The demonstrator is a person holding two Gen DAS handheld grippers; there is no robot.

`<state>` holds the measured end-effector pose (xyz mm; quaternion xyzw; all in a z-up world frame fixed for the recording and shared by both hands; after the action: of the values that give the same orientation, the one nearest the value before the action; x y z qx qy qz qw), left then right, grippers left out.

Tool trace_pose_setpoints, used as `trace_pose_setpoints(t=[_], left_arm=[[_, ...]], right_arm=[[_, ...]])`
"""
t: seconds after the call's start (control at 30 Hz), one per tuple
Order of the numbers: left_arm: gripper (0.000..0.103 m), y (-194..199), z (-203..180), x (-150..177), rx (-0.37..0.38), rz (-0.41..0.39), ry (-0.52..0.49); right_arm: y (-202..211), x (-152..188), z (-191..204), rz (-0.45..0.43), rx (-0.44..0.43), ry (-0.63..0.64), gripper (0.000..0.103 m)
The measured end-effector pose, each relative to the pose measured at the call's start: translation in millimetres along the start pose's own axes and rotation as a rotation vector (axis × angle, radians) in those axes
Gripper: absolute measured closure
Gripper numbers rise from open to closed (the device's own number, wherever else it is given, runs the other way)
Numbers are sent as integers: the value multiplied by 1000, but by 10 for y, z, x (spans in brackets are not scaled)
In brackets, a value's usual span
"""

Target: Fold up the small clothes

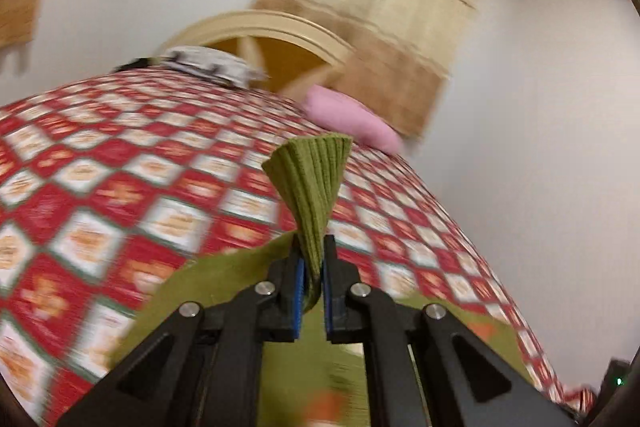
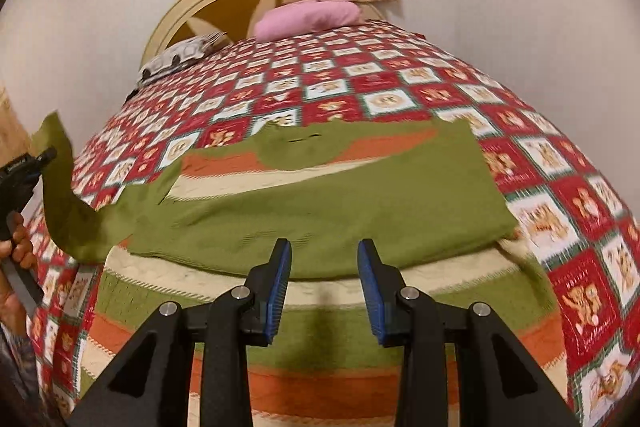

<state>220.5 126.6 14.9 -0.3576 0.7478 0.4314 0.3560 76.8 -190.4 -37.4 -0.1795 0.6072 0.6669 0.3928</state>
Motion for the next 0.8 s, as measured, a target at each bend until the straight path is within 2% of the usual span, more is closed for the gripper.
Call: trace_pose_setpoints(t=[0.1, 0.23, 0.3, 0.4, 0.47, 0.53, 0.6, 0.63, 0.73, 0.77, 0.8], left_arm=[[95, -293, -656, 330, 72, 101, -75], [95, -594, -1211, 815, 99, 216, -155], [95, -731, -1427, 1072, 89, 280, -216], [93, -923, -1505, 1304, 55, 397, -267], [92, -1021, -1492, 1379, 38, 481, -258], [82, -947, -1427, 1316, 63, 488, -225], [47, -789, -1365, 1266, 68, 490, -230], [37, -644, -1314, 1233, 66, 465, -228], [27, -222, -1107, 1216, 48, 381, -212], [26, -127, -991, 1229, 4, 355, -201], [26, -47, -856, 1256, -51, 334, -184]], right_arm=[[46, 24, -144, -4, 2, -24, 67], [88, 42, -338, -4, 10, -55, 67], [108, 53, -450, -2, 10, -74, 67], [112, 74, -584, 10, 9, -96, 67], [107, 91, -639, 18, 2, -112, 67], [94, 94, -678, 25, -2, -128, 67], [100, 68, -688, 26, -26, -144, 67], [107, 32, -693, 24, -46, -155, 66], [151, -162, -668, 8, -133, -197, 61], [143, -250, -625, 9, -181, -203, 60], [107, -318, -585, 25, -228, -208, 54]])
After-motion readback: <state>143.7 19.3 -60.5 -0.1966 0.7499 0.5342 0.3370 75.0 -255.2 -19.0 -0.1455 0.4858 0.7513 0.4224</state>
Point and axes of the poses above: each gripper's, at about its wrist camera, not at the fingertips, and y roughly against the way its jaws point, z to its left, x to its underside, the point moved 2 cm from there along -y, roughly the way its jaws point, and after that the axes turned 2 degrees about -y, right-handed, at the moved point
